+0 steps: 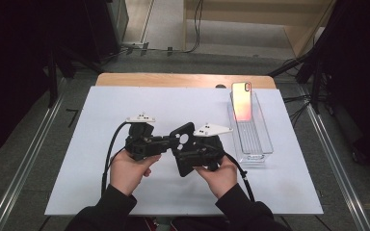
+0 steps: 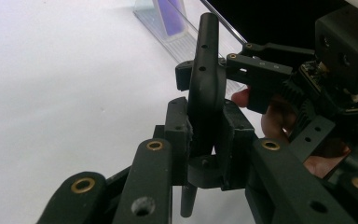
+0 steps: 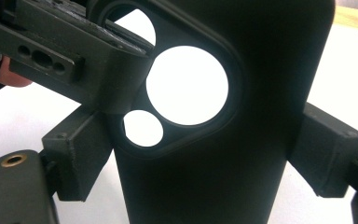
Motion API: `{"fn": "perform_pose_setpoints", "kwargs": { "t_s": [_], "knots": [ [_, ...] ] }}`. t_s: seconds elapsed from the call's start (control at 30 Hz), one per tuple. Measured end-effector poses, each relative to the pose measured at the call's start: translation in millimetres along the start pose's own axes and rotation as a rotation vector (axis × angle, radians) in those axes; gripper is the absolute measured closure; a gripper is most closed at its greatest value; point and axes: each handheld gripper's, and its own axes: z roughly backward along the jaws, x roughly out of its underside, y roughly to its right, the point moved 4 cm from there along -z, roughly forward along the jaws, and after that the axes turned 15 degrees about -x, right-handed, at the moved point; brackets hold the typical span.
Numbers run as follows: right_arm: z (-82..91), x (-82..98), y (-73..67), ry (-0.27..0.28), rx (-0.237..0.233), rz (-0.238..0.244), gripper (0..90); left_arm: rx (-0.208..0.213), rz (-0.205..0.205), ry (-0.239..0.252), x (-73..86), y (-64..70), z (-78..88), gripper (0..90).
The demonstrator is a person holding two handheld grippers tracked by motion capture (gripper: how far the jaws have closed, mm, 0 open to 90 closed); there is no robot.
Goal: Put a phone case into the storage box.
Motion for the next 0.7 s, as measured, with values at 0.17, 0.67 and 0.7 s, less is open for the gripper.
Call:
{"fn": "perform_pose_setpoints", "kwargs": {
  "t_s": [0.17,0.67,0.7],
  "knots": [
    [3.1,-1.6,1.8,0.002,-0.001,0.003,13.0,0.003,-0.010,0.027,-3.9,3.4,8.2,59.6],
    [32.9,-8.1,26.7,0.024,-0.049,-0.030,13.0,0.077,-0.095,-0.011,3.3,-13.5,21.2,35.0],
    [35.3,-9.1,28.1,0.025,-0.055,-0.027,12.9,0.082,-0.102,-0.007,5.0,-15.8,20.5,35.0]
  ]
}}
